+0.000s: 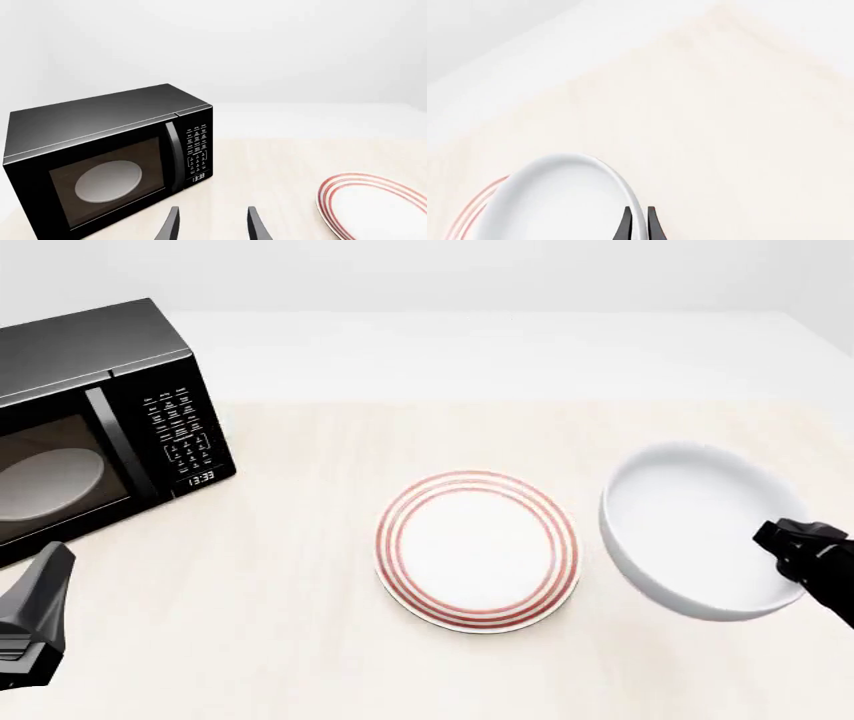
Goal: Put the white bowl to the right of the plate.
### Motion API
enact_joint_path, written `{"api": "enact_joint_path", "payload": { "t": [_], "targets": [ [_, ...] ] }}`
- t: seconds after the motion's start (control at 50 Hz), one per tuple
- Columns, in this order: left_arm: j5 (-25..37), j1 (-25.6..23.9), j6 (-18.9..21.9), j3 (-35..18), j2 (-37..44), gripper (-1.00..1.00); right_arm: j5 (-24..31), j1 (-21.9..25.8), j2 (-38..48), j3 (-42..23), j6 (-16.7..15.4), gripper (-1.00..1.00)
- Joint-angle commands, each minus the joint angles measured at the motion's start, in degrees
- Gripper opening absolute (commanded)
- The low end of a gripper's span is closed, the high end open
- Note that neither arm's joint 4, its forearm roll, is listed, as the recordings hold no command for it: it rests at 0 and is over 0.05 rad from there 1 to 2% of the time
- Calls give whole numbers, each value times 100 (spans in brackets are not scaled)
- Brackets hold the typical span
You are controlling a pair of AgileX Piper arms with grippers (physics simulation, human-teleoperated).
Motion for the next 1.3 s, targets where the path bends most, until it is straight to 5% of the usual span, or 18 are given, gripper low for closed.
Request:
{"api": "enact_joint_path", "payload": {
  "t": [0.02, 0.62, 0.9, 1.3],
  "targets": [
    [0, 0, 0, 0, 0, 100, -216, -435, 180, 43, -38, -100],
    [0, 0, 0, 0, 0, 100, -1274, -943, 2609, -1057, -127, -100],
    [0, 0, 0, 0, 0, 100, -2101, -1049, 3636, -1072, 20, -100],
    [0, 0, 0, 0, 0, 100, -2587, -998, 4604, -1350, 114, -100]
  ]
}}
